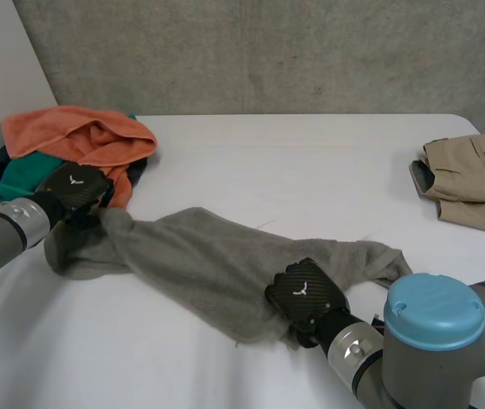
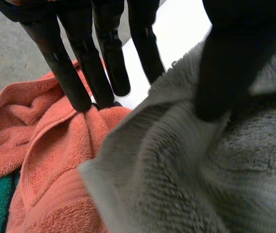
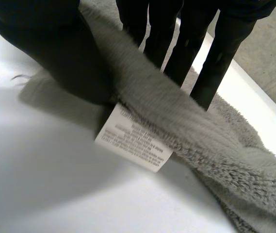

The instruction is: Fold the laundry.

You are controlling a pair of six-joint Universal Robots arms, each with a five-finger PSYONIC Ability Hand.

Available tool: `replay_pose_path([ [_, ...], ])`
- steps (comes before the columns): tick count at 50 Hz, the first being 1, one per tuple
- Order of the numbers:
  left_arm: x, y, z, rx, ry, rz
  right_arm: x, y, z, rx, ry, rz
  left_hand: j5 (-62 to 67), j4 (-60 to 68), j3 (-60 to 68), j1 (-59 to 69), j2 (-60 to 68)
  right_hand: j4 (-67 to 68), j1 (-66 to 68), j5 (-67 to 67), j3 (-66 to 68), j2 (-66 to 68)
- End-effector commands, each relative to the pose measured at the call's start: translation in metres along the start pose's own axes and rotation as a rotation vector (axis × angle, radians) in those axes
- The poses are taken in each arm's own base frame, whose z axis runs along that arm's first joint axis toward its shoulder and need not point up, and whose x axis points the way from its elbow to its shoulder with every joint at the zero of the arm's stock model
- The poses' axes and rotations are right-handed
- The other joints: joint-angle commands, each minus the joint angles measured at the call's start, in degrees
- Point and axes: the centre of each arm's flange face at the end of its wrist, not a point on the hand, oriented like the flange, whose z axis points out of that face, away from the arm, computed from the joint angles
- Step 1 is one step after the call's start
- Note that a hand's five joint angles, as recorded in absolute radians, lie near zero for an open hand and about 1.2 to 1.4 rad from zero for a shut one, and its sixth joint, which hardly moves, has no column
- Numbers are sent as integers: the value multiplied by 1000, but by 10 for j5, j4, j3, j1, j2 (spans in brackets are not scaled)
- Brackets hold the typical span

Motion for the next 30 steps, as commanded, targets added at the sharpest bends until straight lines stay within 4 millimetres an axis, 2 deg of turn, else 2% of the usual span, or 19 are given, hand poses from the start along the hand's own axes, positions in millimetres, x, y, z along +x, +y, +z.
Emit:
replay_pose_path([
  [1, 2, -7, -3, 1, 4, 8, 10, -8, 2, 12, 38, -2, 305, 299, 300, 276, 298, 143, 190, 146, 148, 141],
  [2, 3, -9, -5, 1, 6, 6, 15, -13, 2, 21, 62, 0, 305, 299, 300, 276, 298, 143, 190, 146, 148, 141],
  [5, -3, -37, -18, 26, -27, 25, 30, -33, -7, 61, 123, -11, 305, 299, 300, 276, 298, 143, 190, 146, 148, 141],
  [6, -3, -44, -23, 31, -31, 30, 47, -51, -16, 91, 177, -22, 305, 299, 300, 276, 298, 143, 190, 146, 148, 141],
  [7, -2, -58, -33, 40, -35, 31, 58, -59, -22, 93, 205, -32, 305, 299, 300, 276, 298, 143, 190, 146, 148, 141],
  [9, 0, -70, -44, 48, -38, 31, 80, -69, -31, 90, 259, -45, 305, 299, 300, 276, 298, 143, 190, 146, 148, 141],
  [10, 1, -76, -48, 55, -38, 31, 104, -78, -40, 73, 309, -64, 305, 299, 300, 276, 298, 143, 190, 146, 148, 141],
  [13, 4, -103, -72, 100, -52, 38, 139, -94, -55, 30, 361, -92, 305, 299, 300, 276, 298, 143, 190, 146, 148, 141],
  [15, 8, -119, -89, 135, -65, 35, 152, -101, -60, 9, 370, -98, 305, 299, 300, 276, 298, 143, 190, 146, 148, 141],
  [18, 15, -130, -105, 170, -67, 15, 169, -112, -69, -19, 360, -100, 305, 299, 300, 276, 298, 143, 190, 146, 148, 141],
  [21, 23, -130, -110, 173, -53, -1, 188, -112, -76, -63, 358, -89, 305, 299, 300, 276, 298, 143, 190, 146, 148, 141],
  [24, 32, -120, -105, 151, -22, -14, 195, -103, -71, -114, 329, -84, 305, 299, 300, 276, 298, 143, 190, 146, 148, 141],
  [25, 34, -117, -100, 146, -11, -16, 197, -94, -61, -148, 304, -87, 305, 299, 300, 276, 298, 143, 190, 146, 148, 141],
  [27, 43, -106, -80, 137, 23, -21, 199, -85, -49, -172, 289, -88, 305, 299, 300, 276, 298, 143, 190, 146, 148, 141],
  [30, 44, -113, -49, 199, 9, 23, 208, -81, -31, -165, 302, -91, 305, 299, 300, 276, 298, 143, 190, 146, 148, 141],
])
